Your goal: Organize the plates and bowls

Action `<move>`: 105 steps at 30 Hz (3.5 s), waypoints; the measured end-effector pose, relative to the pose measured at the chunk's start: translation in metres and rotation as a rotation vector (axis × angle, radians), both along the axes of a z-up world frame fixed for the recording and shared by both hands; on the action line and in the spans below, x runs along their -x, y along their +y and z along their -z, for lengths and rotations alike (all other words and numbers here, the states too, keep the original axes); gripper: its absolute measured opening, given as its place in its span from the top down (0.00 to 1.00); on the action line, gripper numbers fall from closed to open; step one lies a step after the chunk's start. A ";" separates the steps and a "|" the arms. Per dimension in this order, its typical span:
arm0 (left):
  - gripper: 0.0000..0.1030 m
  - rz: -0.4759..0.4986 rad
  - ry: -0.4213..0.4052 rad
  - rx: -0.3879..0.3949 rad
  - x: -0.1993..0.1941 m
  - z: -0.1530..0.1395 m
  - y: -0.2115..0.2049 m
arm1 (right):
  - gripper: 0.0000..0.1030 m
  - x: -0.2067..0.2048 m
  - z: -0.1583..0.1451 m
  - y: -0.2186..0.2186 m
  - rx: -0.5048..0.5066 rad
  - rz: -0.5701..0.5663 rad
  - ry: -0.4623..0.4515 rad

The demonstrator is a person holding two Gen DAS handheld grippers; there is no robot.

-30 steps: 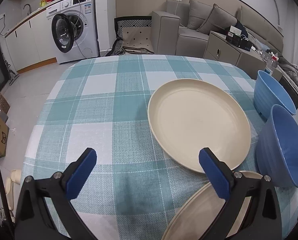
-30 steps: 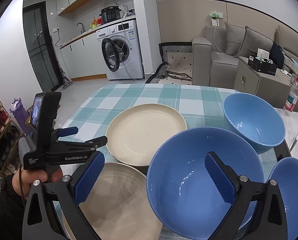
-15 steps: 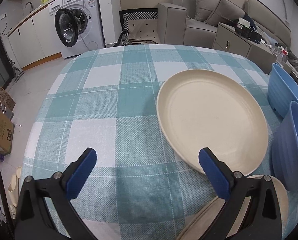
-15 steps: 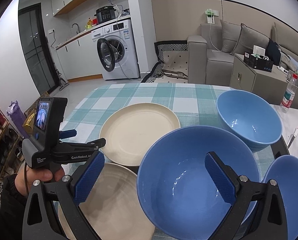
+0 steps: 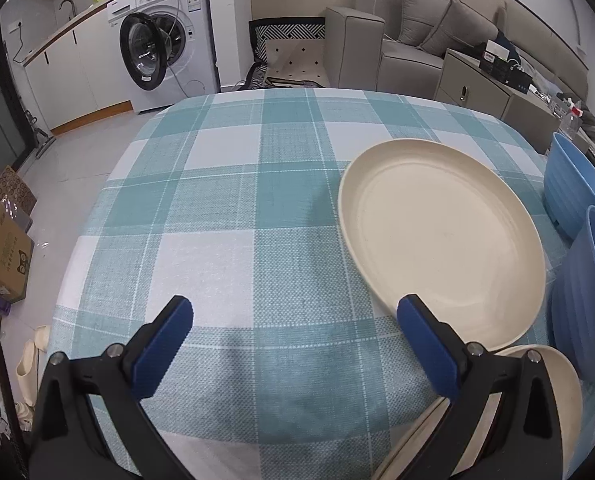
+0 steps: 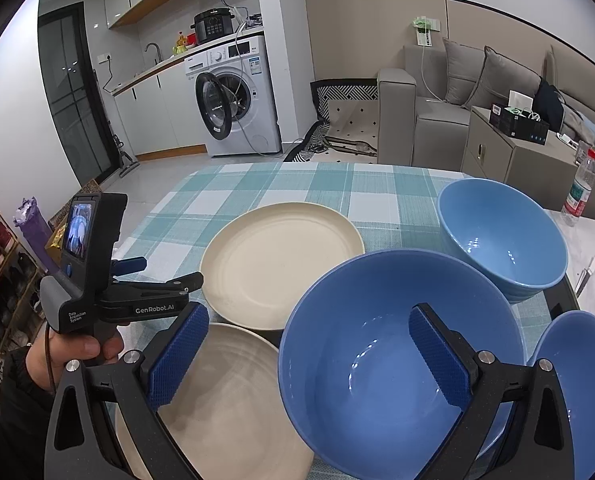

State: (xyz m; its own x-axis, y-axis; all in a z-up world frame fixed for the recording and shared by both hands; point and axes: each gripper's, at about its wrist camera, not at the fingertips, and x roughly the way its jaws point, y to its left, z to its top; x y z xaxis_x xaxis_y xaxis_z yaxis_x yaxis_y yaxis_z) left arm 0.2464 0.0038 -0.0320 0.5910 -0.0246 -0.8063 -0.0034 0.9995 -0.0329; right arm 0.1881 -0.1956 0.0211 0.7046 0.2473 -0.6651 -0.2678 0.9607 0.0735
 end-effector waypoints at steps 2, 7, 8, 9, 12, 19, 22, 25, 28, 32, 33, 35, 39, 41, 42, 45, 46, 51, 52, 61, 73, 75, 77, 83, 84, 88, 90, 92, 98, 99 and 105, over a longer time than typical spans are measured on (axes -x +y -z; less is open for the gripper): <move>0.01 -0.021 0.010 -0.002 -0.001 0.002 0.005 | 0.01 0.000 0.000 0.000 0.000 -0.002 -0.002; 0.01 -0.034 0.028 0.022 -0.002 0.007 0.009 | 0.01 0.001 0.000 0.000 0.005 -0.001 -0.001; 0.01 -0.034 0.024 0.027 -0.001 0.006 0.009 | 0.01 0.000 0.000 0.000 0.005 0.001 -0.001; 0.01 -0.030 0.021 0.031 -0.001 0.004 0.008 | 0.01 0.000 0.000 -0.001 0.005 0.002 -0.002; 0.01 -0.015 -0.016 0.047 0.002 -0.004 0.005 | 0.01 0.000 0.000 -0.002 0.004 0.006 -0.001; 0.02 0.021 0.003 0.030 -0.009 0.000 -0.010 | 0.01 0.000 0.000 -0.005 0.003 0.007 -0.002; 0.01 0.017 0.014 -0.006 -0.011 0.006 -0.013 | 0.01 0.000 -0.001 -0.006 0.004 0.012 -0.006; 0.00 -0.005 0.025 0.008 -0.012 0.007 -0.008 | 0.01 -0.001 0.000 -0.009 0.004 0.021 -0.003; 0.00 -0.009 0.024 -0.007 -0.012 0.007 -0.007 | 0.01 -0.001 0.000 -0.010 0.003 0.022 -0.003; 0.00 -0.014 0.025 -0.022 -0.012 0.008 -0.004 | 0.01 -0.001 0.000 -0.011 0.006 0.018 0.001; 0.00 -0.016 0.029 -0.022 -0.011 0.008 -0.002 | 0.01 -0.001 0.000 -0.011 0.006 0.016 -0.001; 0.00 -0.023 0.029 -0.026 -0.010 0.009 0.002 | 0.01 -0.003 0.000 -0.011 0.007 0.015 0.000; 0.00 -0.044 0.029 -0.020 -0.005 0.008 0.014 | 0.01 -0.006 0.001 -0.006 0.012 0.005 0.002; 0.00 -0.052 0.028 -0.020 -0.002 0.009 0.019 | 0.01 -0.008 0.001 0.000 0.015 -0.004 0.001; 0.00 -0.057 0.028 -0.018 -0.001 0.009 0.022 | 0.01 -0.010 0.001 0.003 0.018 -0.010 0.002; 0.00 -0.074 0.028 -0.013 0.004 0.010 0.032 | 0.01 -0.012 0.002 0.014 0.027 -0.031 0.004; 0.00 -0.077 0.027 -0.010 0.005 0.010 0.035 | 0.01 -0.013 0.002 0.018 0.029 -0.038 0.006; 0.00 -0.094 0.022 -0.008 0.012 0.012 0.052 | 0.01 -0.021 0.005 0.038 0.034 -0.074 0.026; 0.00 -0.098 0.021 -0.008 0.012 0.012 0.055 | 0.01 -0.024 0.005 0.043 0.039 -0.081 0.030; 0.00 -0.121 0.029 0.031 0.013 0.019 0.075 | 0.01 -0.041 0.009 0.073 0.058 -0.100 0.064; 0.00 -0.105 0.024 0.034 0.014 0.019 0.074 | 0.01 -0.080 0.033 0.097 0.050 -0.049 0.129; 0.00 -0.105 0.024 0.038 0.013 0.020 0.075 | 0.01 -0.084 0.038 0.103 0.057 -0.059 0.139; 0.00 -0.104 0.026 0.041 0.013 0.020 0.075 | 0.01 -0.088 0.045 0.108 0.072 -0.059 0.150; 0.00 -0.094 0.039 0.041 0.012 0.024 0.073 | 0.01 -0.100 0.061 0.115 0.111 -0.043 0.165; 0.00 -0.094 0.043 0.036 0.012 0.024 0.073 | 0.01 -0.102 0.062 0.116 0.120 -0.041 0.161; 0.00 -0.102 0.044 0.030 0.011 0.025 0.074 | 0.01 -0.107 0.066 0.120 0.145 -0.034 0.152; 0.00 -0.104 0.043 0.037 0.012 0.026 0.076 | 0.01 -0.109 0.067 0.121 0.152 -0.039 0.148; 0.00 -0.109 0.045 0.036 0.012 0.026 0.077 | 0.01 -0.111 0.067 0.121 0.153 -0.035 0.148; 0.00 -0.112 0.047 0.027 0.013 0.027 0.079 | 0.01 -0.113 0.066 0.127 0.152 -0.055 0.135; 0.01 -0.111 0.047 0.026 0.013 0.027 0.079 | 0.01 -0.113 0.067 0.129 0.154 -0.068 0.136; 0.04 -0.103 0.044 0.040 0.014 0.027 0.079 | 0.07 -0.117 0.075 0.135 0.172 -0.076 0.164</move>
State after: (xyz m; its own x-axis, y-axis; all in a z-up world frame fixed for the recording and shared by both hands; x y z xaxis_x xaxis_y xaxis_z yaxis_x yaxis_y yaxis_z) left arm 0.2322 0.0828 -0.0589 0.5564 0.0024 -0.8309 -0.1087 0.9916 -0.0699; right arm 0.3048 -0.0610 -0.0538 0.5677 0.1690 -0.8057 -0.3381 0.9402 -0.0411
